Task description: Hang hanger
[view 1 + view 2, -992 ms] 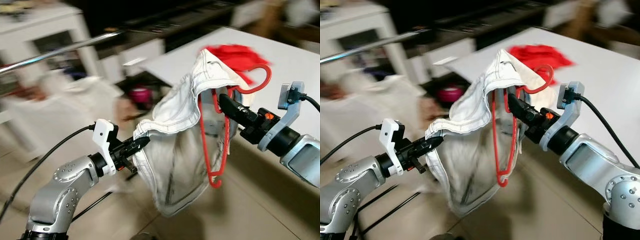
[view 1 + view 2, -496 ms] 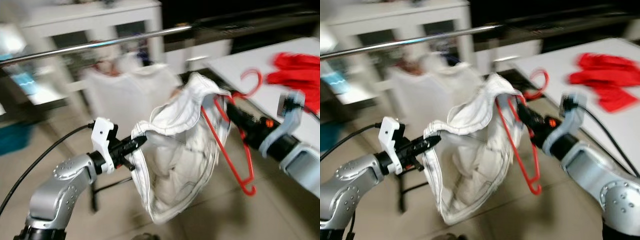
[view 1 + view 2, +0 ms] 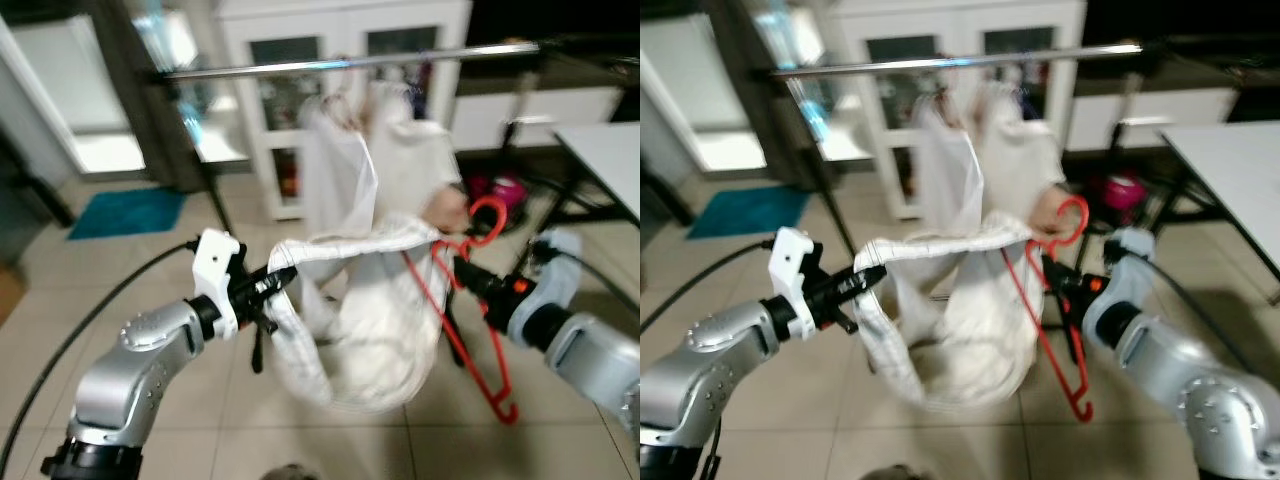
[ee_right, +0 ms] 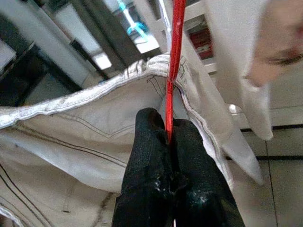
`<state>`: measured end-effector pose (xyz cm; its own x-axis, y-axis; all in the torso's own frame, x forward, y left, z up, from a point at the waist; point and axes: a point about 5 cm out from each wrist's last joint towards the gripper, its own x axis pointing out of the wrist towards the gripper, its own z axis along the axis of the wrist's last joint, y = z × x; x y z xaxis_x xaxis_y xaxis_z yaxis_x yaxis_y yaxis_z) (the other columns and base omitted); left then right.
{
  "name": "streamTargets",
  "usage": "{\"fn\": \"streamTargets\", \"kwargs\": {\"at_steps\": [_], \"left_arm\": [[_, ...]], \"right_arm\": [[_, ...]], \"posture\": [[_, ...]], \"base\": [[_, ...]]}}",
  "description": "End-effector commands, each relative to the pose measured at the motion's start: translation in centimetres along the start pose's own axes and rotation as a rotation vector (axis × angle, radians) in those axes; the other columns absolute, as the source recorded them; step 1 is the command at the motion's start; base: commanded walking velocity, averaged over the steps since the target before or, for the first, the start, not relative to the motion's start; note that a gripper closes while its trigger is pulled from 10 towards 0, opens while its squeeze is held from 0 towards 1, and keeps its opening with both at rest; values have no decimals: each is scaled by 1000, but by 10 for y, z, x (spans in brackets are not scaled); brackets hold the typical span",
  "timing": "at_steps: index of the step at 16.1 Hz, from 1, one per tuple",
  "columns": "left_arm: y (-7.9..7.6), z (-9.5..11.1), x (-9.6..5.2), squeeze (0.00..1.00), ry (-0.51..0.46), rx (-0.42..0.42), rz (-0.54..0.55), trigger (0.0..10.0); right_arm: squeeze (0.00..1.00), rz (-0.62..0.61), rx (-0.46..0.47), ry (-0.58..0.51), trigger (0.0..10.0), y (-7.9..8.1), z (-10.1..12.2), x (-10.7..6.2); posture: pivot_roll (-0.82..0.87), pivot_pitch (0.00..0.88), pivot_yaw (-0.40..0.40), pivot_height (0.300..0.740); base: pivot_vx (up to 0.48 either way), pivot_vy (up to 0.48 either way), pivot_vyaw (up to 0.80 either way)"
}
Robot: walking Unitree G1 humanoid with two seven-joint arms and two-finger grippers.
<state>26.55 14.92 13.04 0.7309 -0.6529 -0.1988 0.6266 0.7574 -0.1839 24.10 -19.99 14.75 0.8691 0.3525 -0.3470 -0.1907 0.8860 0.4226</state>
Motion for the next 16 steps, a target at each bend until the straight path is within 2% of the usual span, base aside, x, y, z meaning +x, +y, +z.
{"fn": "streamTargets", "kwargs": {"at_steps": [1,2,3,4,7,9,13,14,15,16], "left_arm": [[8,9,2,0,-33,31,61,0],[11,7,5,0,-51,20,108,0],[12,7,6,0,-62,20,131,0],[15,3,6,0,-58,6,181,10000],[15,2,7,0,-66,44,213,10000],[13,3,12,0,-66,78,226,10000],[12,3,15,0,-84,29,220,10000],[10,3,15,0,-87,51,194,7098],[8,3,15,0,-60,75,155,0],[7,3,16,0,-35,99,108,0]], "right_arm": [[0,0,5,1,10000,-1,-10,6],[0,-37,7,11,10000,-7,-22,14],[0,-59,6,8,10000,-8,-25,17],[0,-69,0,-22,10000,-6,-23,22],[0,-66,-5,-80,10000,2,-13,29],[0,-65,-24,-103,10000,7,-13,38],[0,25,-78,-91,10000,20,-17,40],[0,26,-79,-92,10000,21,-18,41],[0,15,-69,-102,10000,20,-17,43],[0,-16,-34,-132,10000,16,-16,46]], "posture": [[-121,0,84,740],[-119,0,84,740],[-120,0,82,740],[-120,0,77,740],[-112,0,56,740],[-106,0,47,740],[-94,0,37,740],[-79,0,29,740],[-69,0,24,740],[-65,0,24,740]], "base": [[0,0,413],[0,0,0],[0,0,0],[0,0,0],[0,0,0],[0,-283,0],[0,-88,0],[0,0,0],[0,0,0],[0,0,0]]}}
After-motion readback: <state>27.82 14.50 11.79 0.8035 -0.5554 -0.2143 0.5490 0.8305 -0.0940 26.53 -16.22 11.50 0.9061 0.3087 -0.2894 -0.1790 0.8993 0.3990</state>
